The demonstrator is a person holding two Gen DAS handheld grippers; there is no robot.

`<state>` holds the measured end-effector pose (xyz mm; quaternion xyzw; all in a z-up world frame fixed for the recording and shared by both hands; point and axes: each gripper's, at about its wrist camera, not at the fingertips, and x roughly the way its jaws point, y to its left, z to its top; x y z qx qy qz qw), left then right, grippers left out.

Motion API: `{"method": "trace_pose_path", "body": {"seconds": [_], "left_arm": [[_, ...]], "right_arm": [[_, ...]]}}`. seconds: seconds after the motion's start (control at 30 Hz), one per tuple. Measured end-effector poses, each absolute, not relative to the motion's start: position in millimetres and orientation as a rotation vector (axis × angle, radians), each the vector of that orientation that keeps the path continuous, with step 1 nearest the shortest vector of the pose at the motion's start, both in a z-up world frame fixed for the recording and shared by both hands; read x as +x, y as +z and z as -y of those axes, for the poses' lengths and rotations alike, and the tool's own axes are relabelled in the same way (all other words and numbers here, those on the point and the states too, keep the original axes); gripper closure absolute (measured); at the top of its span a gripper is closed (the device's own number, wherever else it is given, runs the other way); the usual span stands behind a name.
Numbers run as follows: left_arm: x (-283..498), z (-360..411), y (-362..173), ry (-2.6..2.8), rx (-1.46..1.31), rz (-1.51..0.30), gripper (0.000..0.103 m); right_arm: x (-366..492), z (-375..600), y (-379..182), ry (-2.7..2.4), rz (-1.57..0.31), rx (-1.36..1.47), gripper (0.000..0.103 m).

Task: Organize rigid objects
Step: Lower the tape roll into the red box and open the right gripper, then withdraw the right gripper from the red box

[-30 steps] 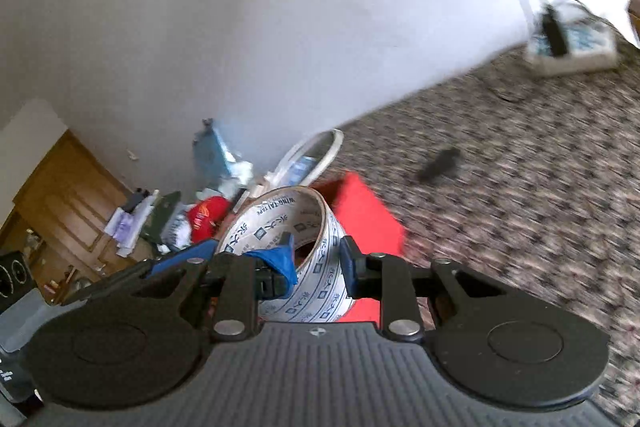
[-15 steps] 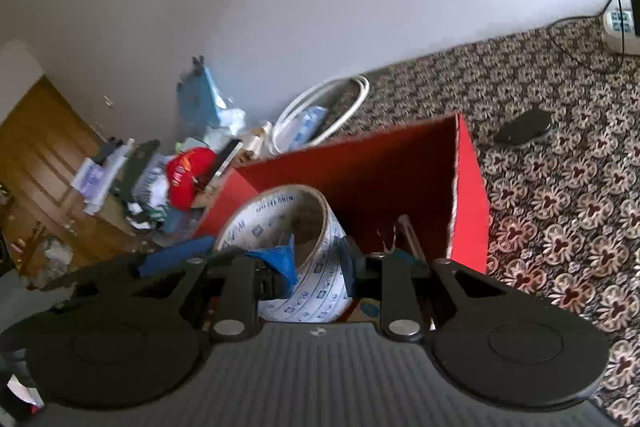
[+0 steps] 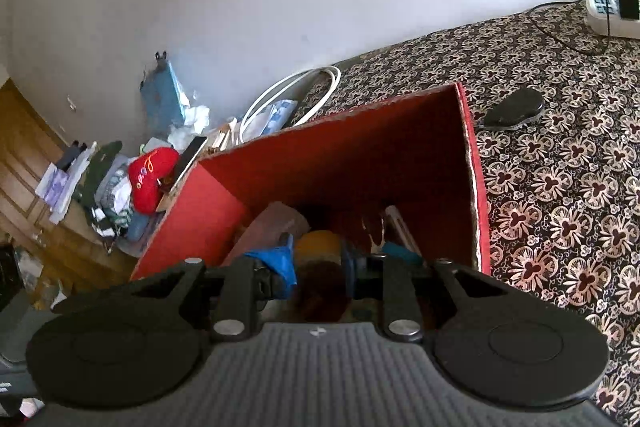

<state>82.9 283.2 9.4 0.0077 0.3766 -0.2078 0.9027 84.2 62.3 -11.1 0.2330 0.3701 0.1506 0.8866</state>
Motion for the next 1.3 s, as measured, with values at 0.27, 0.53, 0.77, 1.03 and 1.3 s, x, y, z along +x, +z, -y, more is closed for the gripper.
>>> {"method": "trace_pose_path", "body": {"seconds": [0.27,0.53,0.77,1.03,1.3], "left_arm": [[80.9,-274.3,22.2,-0.363,0.088,-0.786,0.059],[73.5,-255.5,36.9,-0.321,0.178,-0.775,0.039],[67.2,-245.8,44.0,-0.316,0.207,-0.778,0.03],[55.2,-237.7,53.4,-0.292,0.25,-0.753,0.027],[53.3,-234.7,57.9,-0.271,0.26,-0.767,0.025]], "right_arm": [[73.3,-63.8,-7.4,0.291,-0.759,0.487,0.095],[57.7,-59.8,0.3,0.236,-0.737,0.47,0.092],[43.1,-51.7,3.9,0.199,-0.723,0.481,0.092],[32.2,-49.0,8.9,0.191,-0.705,0.477,0.091],[22.6,-48.3,16.9,0.183,-0.689,0.46,0.091]]}}
